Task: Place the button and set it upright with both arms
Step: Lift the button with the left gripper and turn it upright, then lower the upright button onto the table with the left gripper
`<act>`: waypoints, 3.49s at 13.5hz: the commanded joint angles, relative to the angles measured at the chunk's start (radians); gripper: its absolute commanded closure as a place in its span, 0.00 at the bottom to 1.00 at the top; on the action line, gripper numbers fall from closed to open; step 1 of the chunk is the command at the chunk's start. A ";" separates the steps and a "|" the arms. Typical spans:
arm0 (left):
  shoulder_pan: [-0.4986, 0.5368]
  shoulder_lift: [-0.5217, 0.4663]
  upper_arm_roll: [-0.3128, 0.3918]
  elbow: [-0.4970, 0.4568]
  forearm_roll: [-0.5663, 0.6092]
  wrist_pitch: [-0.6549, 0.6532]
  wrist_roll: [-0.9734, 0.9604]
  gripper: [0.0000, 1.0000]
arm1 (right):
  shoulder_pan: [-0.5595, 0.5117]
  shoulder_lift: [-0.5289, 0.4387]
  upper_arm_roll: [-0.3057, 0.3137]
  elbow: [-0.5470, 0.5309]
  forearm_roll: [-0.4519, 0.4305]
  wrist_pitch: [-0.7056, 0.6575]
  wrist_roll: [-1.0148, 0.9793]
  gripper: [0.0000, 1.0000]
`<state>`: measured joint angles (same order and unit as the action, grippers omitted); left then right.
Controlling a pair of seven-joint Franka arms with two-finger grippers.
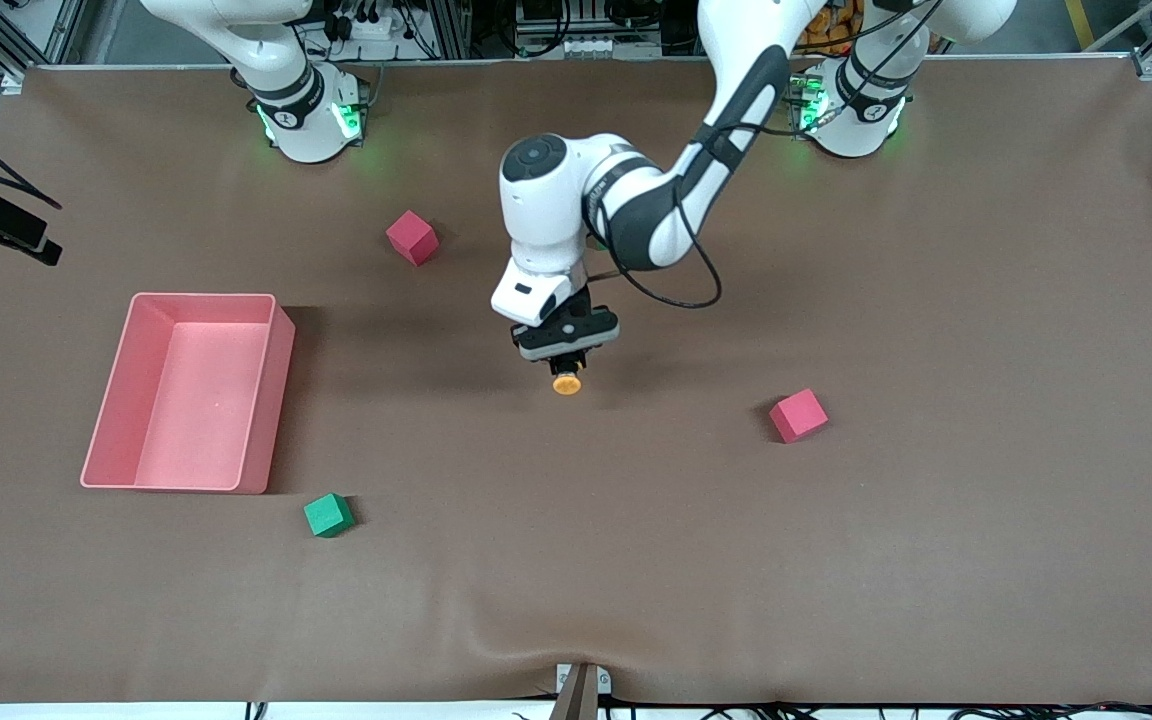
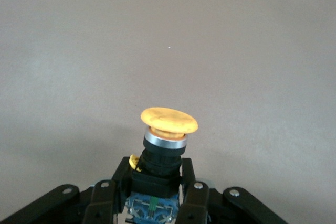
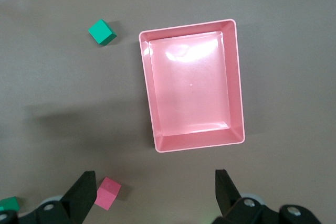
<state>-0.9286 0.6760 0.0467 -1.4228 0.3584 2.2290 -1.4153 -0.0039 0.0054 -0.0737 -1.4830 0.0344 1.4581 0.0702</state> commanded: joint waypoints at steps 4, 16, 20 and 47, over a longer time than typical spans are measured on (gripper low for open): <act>-0.084 -0.023 0.008 -0.031 0.290 -0.048 -0.412 1.00 | 0.010 0.002 0.003 0.012 0.001 -0.004 0.014 0.00; -0.248 0.071 0.007 -0.033 0.657 -0.426 -0.780 1.00 | 0.012 0.002 0.003 0.012 0.001 -0.004 0.014 0.00; -0.295 0.118 0.010 -0.028 0.714 -0.500 -0.829 1.00 | 0.012 0.002 0.003 0.012 0.001 -0.004 0.014 0.00; -0.335 0.441 0.024 0.045 1.028 -0.559 -1.186 1.00 | 0.027 0.001 0.005 0.012 -0.050 -0.031 0.011 0.00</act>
<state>-1.2623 1.0674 0.0582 -1.4218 1.3495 1.6845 -2.5869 0.0197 0.0055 -0.0713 -1.4830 0.0057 1.4380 0.0702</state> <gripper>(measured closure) 0.581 0.000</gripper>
